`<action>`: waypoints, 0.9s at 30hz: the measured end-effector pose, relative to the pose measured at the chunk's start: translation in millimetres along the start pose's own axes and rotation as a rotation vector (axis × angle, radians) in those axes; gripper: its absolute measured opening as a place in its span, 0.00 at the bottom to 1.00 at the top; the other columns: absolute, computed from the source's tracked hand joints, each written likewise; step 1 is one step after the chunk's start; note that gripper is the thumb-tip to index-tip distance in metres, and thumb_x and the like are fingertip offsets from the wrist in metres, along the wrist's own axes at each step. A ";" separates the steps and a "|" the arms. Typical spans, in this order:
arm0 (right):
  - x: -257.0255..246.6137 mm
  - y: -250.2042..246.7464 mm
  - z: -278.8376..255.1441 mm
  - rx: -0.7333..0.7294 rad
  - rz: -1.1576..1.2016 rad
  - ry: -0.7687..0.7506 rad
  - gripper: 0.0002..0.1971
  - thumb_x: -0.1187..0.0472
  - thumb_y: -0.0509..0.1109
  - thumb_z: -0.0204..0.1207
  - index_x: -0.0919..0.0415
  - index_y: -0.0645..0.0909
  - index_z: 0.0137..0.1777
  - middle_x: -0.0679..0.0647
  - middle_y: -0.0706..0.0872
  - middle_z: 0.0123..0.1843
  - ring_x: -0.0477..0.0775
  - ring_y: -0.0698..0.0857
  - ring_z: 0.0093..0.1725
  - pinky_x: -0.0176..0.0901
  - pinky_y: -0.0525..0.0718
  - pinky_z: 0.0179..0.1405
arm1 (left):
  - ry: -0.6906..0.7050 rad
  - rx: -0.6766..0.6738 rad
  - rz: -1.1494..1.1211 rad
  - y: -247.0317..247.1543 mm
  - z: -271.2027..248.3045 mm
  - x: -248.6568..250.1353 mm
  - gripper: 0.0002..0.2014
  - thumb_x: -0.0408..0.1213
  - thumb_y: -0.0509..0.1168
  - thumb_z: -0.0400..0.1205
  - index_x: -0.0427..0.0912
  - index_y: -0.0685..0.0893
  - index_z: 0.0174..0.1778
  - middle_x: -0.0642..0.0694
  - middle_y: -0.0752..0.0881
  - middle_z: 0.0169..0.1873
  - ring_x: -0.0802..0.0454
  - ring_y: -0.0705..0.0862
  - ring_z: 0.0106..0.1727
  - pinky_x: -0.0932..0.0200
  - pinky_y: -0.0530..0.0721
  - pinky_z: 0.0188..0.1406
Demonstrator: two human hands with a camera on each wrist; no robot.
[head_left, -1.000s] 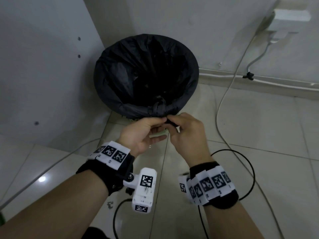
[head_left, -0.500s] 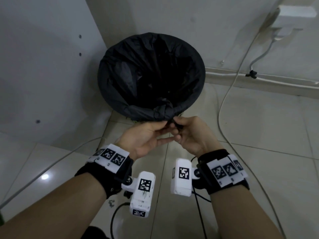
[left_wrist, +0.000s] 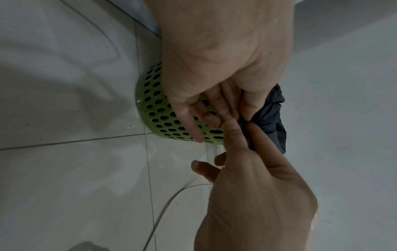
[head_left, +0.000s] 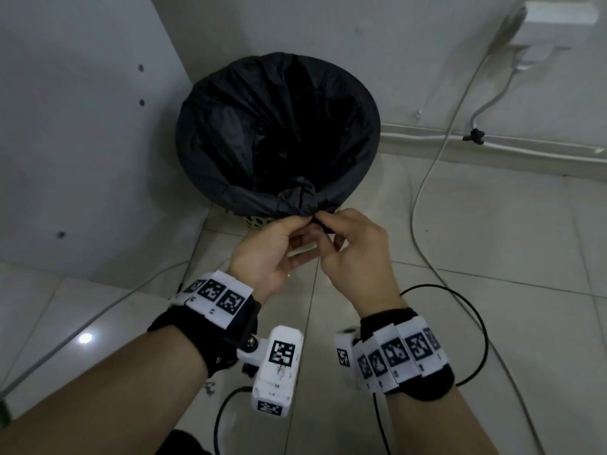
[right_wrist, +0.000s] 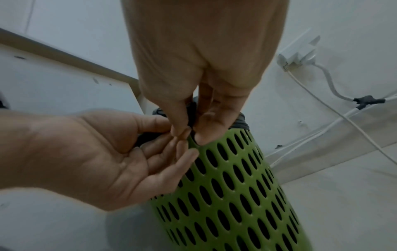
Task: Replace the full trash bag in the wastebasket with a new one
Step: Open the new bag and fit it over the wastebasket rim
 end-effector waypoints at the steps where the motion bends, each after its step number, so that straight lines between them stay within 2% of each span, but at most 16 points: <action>1: 1.6 0.8 1.0 -0.014 -0.015 -0.020 0.12 0.69 0.76 0.74 0.58 0.92 0.55 0.45 0.83 0.40 0.33 0.76 0.35 0.21 0.74 0.41 | -0.010 -0.001 0.012 -1.0 -1.0 0.4 0.03 0.32 0.69 0.81 0.40 0.89 0.45 0.46 0.89 0.34 0.55 0.87 0.36 0.54 0.90 0.38; 3: 5.4 1.4 5.9 0.018 -0.006 -0.026 0.09 0.70 0.76 0.73 0.59 0.92 0.50 0.42 0.80 0.39 0.34 0.75 0.34 0.18 0.70 0.42 | -0.027 -0.008 0.045 -4.5 -2.3 1.6 0.06 0.33 0.70 0.80 0.40 0.88 0.51 0.44 0.89 0.39 0.53 0.87 0.43 0.47 0.91 0.49; 5: 6.5 1.3 10.3 0.045 0.027 0.022 0.05 0.70 0.76 0.73 0.60 0.91 0.44 0.42 0.81 0.37 0.38 0.77 0.36 0.22 0.74 0.42 | -0.028 -0.020 0.106 -7.5 -3.3 2.7 0.13 0.34 0.70 0.80 0.37 0.87 0.60 0.42 0.89 0.47 0.48 0.85 0.52 0.44 0.90 0.55; 8: 9.8 4.4 11.5 0.005 0.104 0.208 0.05 0.68 0.72 0.77 0.58 0.87 0.42 0.45 0.85 0.39 0.44 0.83 0.39 0.41 0.85 0.41 | -0.019 -0.100 0.208 -7.6 -9.6 9.3 0.18 0.38 0.68 0.82 0.38 0.85 0.68 0.42 0.89 0.57 0.46 0.84 0.60 0.43 0.88 0.60; 10: 12.1 6.1 12.1 -0.065 0.166 0.353 0.08 0.66 0.68 0.80 0.55 0.84 0.43 0.47 0.87 0.39 0.50 0.87 0.40 0.53 0.90 0.40 | -0.043 -0.158 0.239 -7.2 -15.5 15.5 0.21 0.49 0.66 0.83 0.41 0.86 0.68 0.43 0.89 0.61 0.46 0.85 0.63 0.40 0.86 0.63; 11: 12.4 6.0 13.6 -0.103 0.196 0.413 0.10 0.66 0.66 0.81 0.53 0.83 0.41 0.47 0.87 0.38 0.52 0.87 0.38 0.54 0.90 0.40 | -0.071 -0.161 0.220 -7.8 -17.7 18.2 0.25 0.56 0.64 0.82 0.42 0.86 0.67 0.43 0.90 0.61 0.45 0.87 0.64 0.39 0.85 0.63; 13: 10.8 5.2 17.7 -0.173 0.278 0.526 0.13 0.66 0.65 0.82 0.53 0.82 0.38 0.48 0.86 0.33 0.51 0.85 0.33 0.50 0.86 0.36 | -0.126 -0.103 0.137 -10.3 -17.5 22.3 0.30 0.62 0.62 0.80 0.41 0.87 0.65 0.40 0.91 0.58 0.44 0.89 0.61 0.39 0.87 0.60; 16: 8.1 8.3 19.2 -0.187 0.599 0.731 0.14 0.71 0.64 0.84 0.61 0.81 0.37 0.52 0.82 0.30 0.49 0.78 0.28 0.42 0.76 0.28 | -0.141 -0.010 0.088 -9.5 -18.0 26.7 0.23 0.54 0.64 0.84 0.36 0.87 0.60 0.38 0.93 0.52 0.45 0.91 0.54 0.42 0.91 0.51; 18: 9.7 11.3 16.5 -0.134 0.887 0.882 0.13 0.74 0.62 0.84 0.65 0.80 0.38 0.56 0.81 0.32 0.52 0.78 0.29 0.42 0.77 0.28 | -0.145 -0.004 0.091 -6.4 -18.7 28.0 0.19 0.49 0.63 0.85 0.36 0.87 0.57 0.38 0.93 0.50 0.47 0.92 0.50 0.45 0.92 0.46; 20: 14.1 13.7 14.6 -0.072 1.113 0.998 0.07 0.76 0.61 0.82 0.69 0.81 0.48 0.58 0.83 0.35 0.52 0.81 0.31 0.40 0.82 0.29 | -0.142 -0.004 0.080 -4.4 -20.4 29.1 0.17 0.47 0.63 0.85 0.36 0.88 0.55 0.39 0.93 0.47 0.49 0.92 0.44 0.46 0.92 0.42; 22: 17.0 14.2 13.7 0.018 1.203 1.082 0.11 0.76 0.64 0.81 0.71 0.79 0.62 0.60 0.85 0.38 0.51 0.85 0.30 0.39 0.85 0.29 | -0.136 0.007 0.056 -2.8 -22.1 29.7 0.16 0.46 0.64 0.85 0.36 0.88 0.56 0.38 0.93 0.45 0.50 0.92 0.38 0.47 0.92 0.38; 23: 17.1 14.4 13.0 0.068 1.215 1.110 0.12 0.76 0.65 0.80 0.71 0.79 0.63 0.60 0.86 0.39 0.50 0.86 0.29 0.38 0.86 0.29 | -0.135 0.011 0.041 -2.8 -22.5 29.4 0.17 0.45 0.65 0.85 0.35 0.87 0.57 0.37 0.93 0.45 0.50 0.92 0.37 0.47 0.92 0.37; 27: 4.2 11.2 11.0 0.187 1.203 1.102 0.05 0.74 0.68 0.81 0.71 0.81 0.54 0.61 0.88 0.38 0.52 0.88 0.30 0.40 0.89 0.30 | -0.128 0.026 -0.004 -2.7 -21.2 29.8 0.18 0.45 0.67 0.84 0.34 0.86 0.61 0.36 0.93 0.45 0.50 0.92 0.36 0.47 0.91 0.34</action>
Point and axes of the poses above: each hand's wrist, its own z-axis towards the middle knuckle, its own y-axis out of the palm, x = y × z, the point moved 3 cm from there along z, towards the middle knuckle
